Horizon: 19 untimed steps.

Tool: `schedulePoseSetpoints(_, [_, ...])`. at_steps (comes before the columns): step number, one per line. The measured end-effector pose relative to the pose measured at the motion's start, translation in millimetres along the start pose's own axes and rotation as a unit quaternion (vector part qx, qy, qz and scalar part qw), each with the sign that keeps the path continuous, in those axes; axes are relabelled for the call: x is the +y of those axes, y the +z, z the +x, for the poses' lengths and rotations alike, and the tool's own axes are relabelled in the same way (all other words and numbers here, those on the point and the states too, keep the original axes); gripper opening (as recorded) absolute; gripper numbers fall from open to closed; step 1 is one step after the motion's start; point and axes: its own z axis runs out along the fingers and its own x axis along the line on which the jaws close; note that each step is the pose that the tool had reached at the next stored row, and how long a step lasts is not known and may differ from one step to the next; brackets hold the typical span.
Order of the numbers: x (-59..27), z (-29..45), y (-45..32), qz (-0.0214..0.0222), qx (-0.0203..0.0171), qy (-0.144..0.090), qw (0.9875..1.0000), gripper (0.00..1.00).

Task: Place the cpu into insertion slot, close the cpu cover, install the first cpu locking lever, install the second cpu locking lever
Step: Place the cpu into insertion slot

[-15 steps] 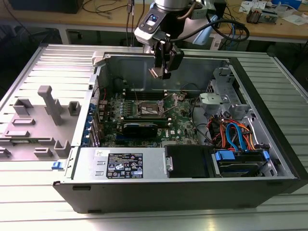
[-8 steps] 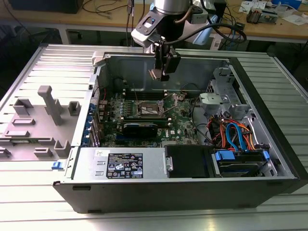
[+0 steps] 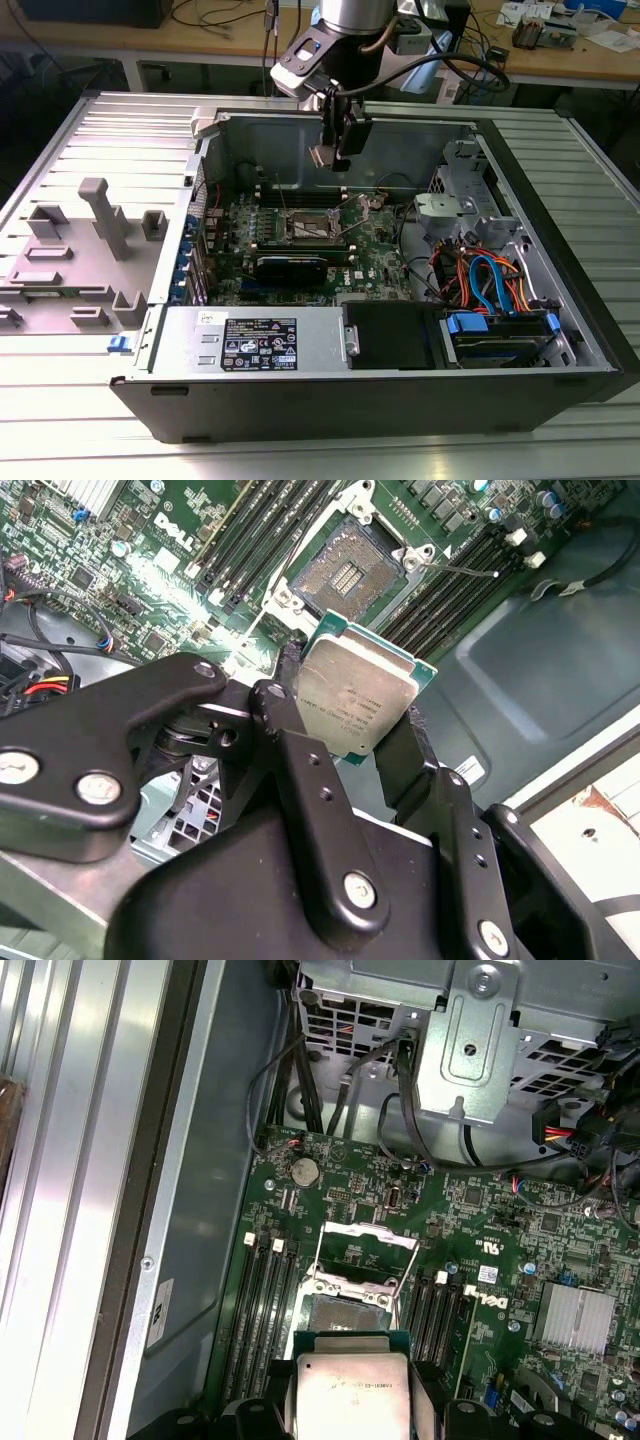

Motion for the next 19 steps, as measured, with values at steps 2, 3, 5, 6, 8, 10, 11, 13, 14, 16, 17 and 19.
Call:
schedulePoseSetpoints(2, [0.0,0.0,0.0,0.0000,0.0000,0.000,1.0000,0.54])
schedulePoseSetpoints(3, [0.0,0.0,0.0,0.0000,0.0000,0.000,1.0000,0.54])
schedulePoseSetpoints(5, [0.0,0.0,0.0,0.0000,0.0000,0.000,1.0000,0.54])
schedulePoseSetpoints(6, [0.0,0.0,0.0,0.0000,0.0000,0.000,1.0000,0.54])
schedulePoseSetpoints(8, [0.0,0.0,0.0,0.0000,-0.0001,0.000,1.0000,0.54])
schedulePoseSetpoints(10, [0.0,0.0,0.1,-0.0002,-0.0001,0.000,1.0000,0.54])
schedulePoseSetpoints(11, [-0.1,0.0,0.4,-0.0024,-0.0006,0.000,1.0000,0.54])
schedulePoseSetpoints(13, [-0.8,0.2,1.5,-0.0191,-0.0040,0.000,0.9998,0.54])
schedulePoseSetpoints(14, [-1.2,0.3,2.1,-0.0249,-0.0052,0.000,0.9997,0.54])
schedulePoseSetpoints(16, [-1.7,0.4,2.6,-0.0294,-0.0064,0.000,0.9995,0.54])
schedulePoseSetpoints(17, [-1.9,0.4,2.7,-0.0299,-0.0065,0.000,0.9995,0.54])
schedulePoseSetpoints(19, [-2.7,0.6,5.0,-0.0303,-0.0064,0.000,0.9995,0.54])
